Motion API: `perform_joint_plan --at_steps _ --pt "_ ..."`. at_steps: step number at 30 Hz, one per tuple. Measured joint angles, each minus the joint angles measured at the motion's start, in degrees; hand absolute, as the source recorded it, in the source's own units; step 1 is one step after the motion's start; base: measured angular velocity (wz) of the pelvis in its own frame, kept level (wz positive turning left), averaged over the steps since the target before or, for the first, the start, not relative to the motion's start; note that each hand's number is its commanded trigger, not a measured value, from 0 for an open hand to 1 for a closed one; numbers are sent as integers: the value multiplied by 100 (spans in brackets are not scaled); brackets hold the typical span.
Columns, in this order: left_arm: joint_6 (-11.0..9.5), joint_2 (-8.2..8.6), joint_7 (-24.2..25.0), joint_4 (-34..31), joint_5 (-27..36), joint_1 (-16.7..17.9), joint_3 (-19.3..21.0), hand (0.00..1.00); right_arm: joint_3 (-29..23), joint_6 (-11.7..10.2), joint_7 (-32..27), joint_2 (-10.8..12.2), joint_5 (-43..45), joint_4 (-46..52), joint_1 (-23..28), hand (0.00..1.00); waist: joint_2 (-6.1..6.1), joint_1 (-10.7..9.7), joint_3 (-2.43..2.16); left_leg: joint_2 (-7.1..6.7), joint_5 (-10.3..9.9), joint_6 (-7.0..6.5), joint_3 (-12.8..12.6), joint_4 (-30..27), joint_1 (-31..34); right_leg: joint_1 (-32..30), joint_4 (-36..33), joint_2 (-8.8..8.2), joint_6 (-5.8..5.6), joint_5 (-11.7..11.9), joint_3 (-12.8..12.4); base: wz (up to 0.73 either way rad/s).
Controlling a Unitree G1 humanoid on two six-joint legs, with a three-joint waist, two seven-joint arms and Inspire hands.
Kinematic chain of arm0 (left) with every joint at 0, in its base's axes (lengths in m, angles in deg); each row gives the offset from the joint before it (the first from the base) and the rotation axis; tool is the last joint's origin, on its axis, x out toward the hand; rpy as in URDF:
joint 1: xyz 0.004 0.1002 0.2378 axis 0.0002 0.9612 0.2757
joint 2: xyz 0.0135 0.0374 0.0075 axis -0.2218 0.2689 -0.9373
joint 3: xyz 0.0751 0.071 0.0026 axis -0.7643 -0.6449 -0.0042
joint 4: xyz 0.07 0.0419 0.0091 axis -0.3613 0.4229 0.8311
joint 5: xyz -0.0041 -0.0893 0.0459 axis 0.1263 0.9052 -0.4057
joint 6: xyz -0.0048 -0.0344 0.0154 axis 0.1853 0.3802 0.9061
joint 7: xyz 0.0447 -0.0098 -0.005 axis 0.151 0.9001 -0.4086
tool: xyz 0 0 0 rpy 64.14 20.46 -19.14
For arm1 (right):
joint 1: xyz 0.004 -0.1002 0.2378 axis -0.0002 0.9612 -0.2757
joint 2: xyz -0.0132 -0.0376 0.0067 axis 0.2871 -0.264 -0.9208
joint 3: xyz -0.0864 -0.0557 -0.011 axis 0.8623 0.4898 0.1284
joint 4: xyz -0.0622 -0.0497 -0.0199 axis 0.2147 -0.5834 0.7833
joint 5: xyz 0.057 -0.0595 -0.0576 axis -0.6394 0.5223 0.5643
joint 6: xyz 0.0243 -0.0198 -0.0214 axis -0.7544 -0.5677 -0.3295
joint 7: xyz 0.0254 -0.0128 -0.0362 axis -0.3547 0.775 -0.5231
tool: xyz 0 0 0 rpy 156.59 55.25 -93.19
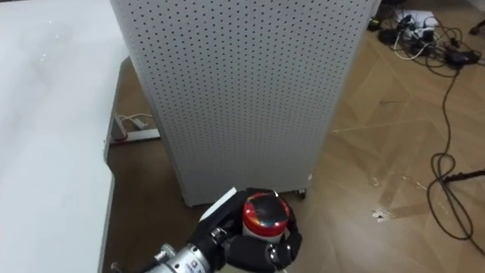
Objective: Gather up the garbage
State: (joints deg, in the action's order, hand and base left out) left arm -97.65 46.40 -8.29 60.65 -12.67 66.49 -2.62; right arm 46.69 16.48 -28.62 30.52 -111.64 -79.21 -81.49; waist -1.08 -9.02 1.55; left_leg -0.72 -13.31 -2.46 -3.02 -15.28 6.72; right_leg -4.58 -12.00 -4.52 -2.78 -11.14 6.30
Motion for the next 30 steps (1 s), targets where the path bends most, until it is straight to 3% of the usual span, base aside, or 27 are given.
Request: perform_joint_plan --at_steps 2,3,4,5,6,8,9,10,11,13,14,16,17,18,19,24,30 --pt "3 57 77 305 1 0 -8 100 -1 -5 -20 -13 14 -44 -74 100 -100 38 39 37 2 -2 82 7 -1 -219 -299 24 0 -2 10 -23" --pt "18 59 81 458 -2 4 -16 100 -1 -44 -32 -19 16 -43 -109 100 -182 113 74 75 4 3 338 18 -1 -552 -722 48 13 -29 62 -47" --pt "21 20 76 531 -4 40 -14 100 2 -97 -33 2 9 -34 -112 100 -200 145 72 71 2 8 610 13 50 -716 -555 72 94 14 69 -45" --pt "20 4 74 566 -5 39 -8 100 2 -121 -26 7 9 -15 -124 100 -185 127 63 33 -1 12 637 -1 118 -750 -335 59 152 112 36 -13" --pt "24 56 58 687 -17 26 6 100 -2 -155 -23 -34 27 -13 -167 100 -295 35 54 42 18 69 599 -13 277 -806 -313 43 177 185 130 22" --pt "29 50 96 806 -51 34 -43 100 22 -165 -30 -34 25 -55 -166 100 -270 -41 71 62 62 216 72 -101 479 -827 -341 6 183 188 -181 42" --pt "26 53 106 816 -47 8 -90 100 20 -183 -68 -35 23 -74 -167 100 -258 -131 83 83 225 225 -187 120 705 -830 -326 12 180 186 -536 78" --pt "-13 28 142 869 -44 -54 -190 100 -78 -204 -96 -31 19 -189 -167 100 -241 -151 57 47 677 57 -283 419 841 -853 -372 -26 118 148 -667 75" --pt "-36 34 158 912 -42 -42 -220 100 -80 -209 -91 -21 26 -259 -172 100 -178 -88 50 21 810 60 -342 467 773 -865 -398 -46 100 142 -660 36" --pt "-79 -51 191 1228 -45 -5 -309 100 -134 -251 -51 -14 32 -293 -126 100 -100 134 50 34 831 51 -298 474 654 -942 -330 -53 77 171 -399 -17" --pt "-78 -52 186 1320 -42 -6 -295 100 -133 -272 -48 -22 32 -294 -143 100 -103 137 52 11 827 56 -266 458 655 -944 -201 -54 82 222 -327 -21" --pt "-67 -30 193 1520 -43 -5 -299 65 -119 -306 -57 -59 30 -294 -259 100 -264 81 62 10 802 87 -248 455 680 -885 -178 -55 134 265 -183 -8" --pt "-63 -12 205 1547 -44 -4 -319 28 -119 -303 -64 -59 29 -297 -235 100 -303 57 58 16 802 87 -250 454 675 -875 -190 -48 134 265 -169 8" --pt "-63 19 222 1557 -43 -2 -338 11 -120 -286 -65 -56 32 -298 -193 100 -333 12 61 33 802 88 -299 455 660 -863 -209 -46 139 262 -171 9" --pt "-63 45 222 1558 -42 -2 -337 0 -122 -270 -65 -39 74 -298 -181 100 -334 -21 64 50 802 88 -338 455 659 -879 -237 -40 146 257 -179 0" --pt "-63 163 297 1707 -42 -1 -344 0 -125 -266 -70 -38 193 -291 -204 100 -318 -45 74 67 800 90 -492 443 691 -1023 -372 -14 168 232 -239 -10" --pt "-62 150 366 1728 -43 44 -360 0 -120 -261 -73 -27 194 -282 -173 100 -308 -32 83 51 792 79 -517 354 802 -1162 -509 -44 127 196 -228 4"
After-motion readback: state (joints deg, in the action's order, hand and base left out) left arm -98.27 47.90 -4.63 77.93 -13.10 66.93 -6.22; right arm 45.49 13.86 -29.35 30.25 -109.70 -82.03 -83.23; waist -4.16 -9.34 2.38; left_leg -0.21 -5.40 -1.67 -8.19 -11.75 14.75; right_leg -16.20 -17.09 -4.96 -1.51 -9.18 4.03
